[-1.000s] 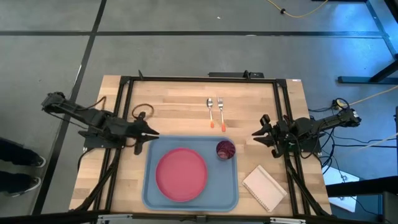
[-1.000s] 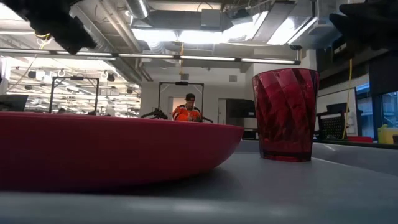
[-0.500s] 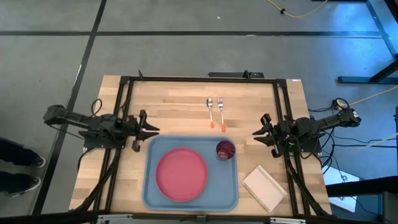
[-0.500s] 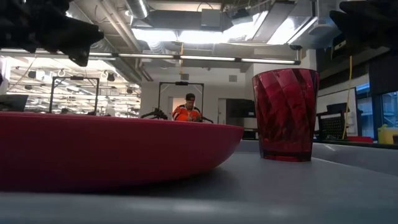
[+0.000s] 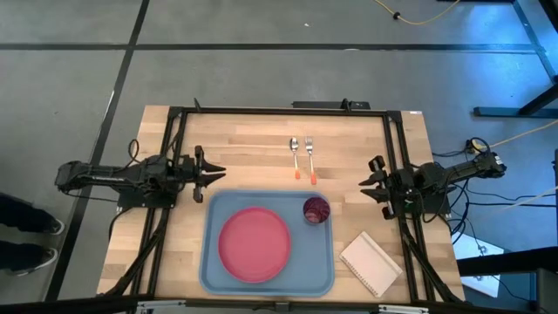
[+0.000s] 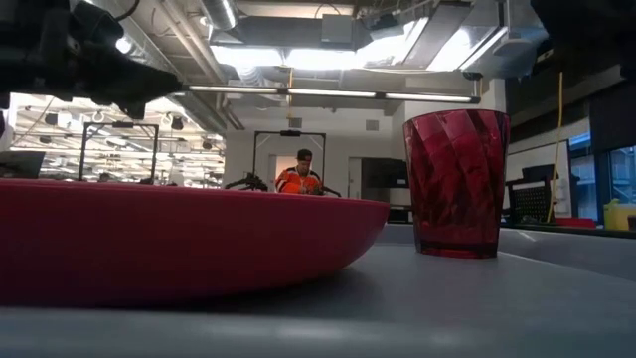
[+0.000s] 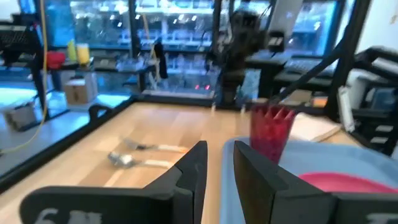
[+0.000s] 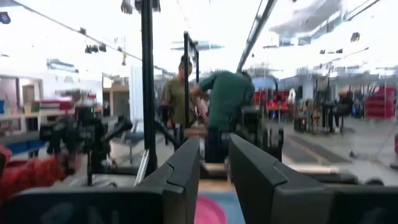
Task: Pick and place plate/cup/fork/spoon on tray
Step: Put the white orange fork on the right side of the pink plate
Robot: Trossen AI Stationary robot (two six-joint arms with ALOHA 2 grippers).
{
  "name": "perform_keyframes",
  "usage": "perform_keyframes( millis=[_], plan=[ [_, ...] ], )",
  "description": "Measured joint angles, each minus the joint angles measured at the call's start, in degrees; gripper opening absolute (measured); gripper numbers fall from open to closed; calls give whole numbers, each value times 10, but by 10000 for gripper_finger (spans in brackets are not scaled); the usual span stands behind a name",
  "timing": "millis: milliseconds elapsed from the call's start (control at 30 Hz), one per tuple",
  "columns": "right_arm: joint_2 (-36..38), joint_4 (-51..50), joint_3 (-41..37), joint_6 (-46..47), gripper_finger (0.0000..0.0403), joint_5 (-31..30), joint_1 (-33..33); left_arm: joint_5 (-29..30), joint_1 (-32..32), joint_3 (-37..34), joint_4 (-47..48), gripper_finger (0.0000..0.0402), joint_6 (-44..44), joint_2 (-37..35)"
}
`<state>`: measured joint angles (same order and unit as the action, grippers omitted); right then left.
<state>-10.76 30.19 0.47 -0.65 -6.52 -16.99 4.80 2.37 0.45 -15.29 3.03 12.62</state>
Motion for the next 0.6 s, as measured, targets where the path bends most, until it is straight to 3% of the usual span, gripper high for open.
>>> perform_keyframes(
  millis=[200,367,467,600],
  plan=[
    [0,66,13,3,91,-14,0,0,9,0,5,71,-5,0],
    [-29,-72,103,35,91,-26,0,3,9,0,5,71,-5,0],
    [-71,-167,183,35,91,-104,0,4,9,0,5,71,-6,1],
    [-144,-311,304,56,91,-274,0,4,9,0,5,71,-6,1]
  ],
)
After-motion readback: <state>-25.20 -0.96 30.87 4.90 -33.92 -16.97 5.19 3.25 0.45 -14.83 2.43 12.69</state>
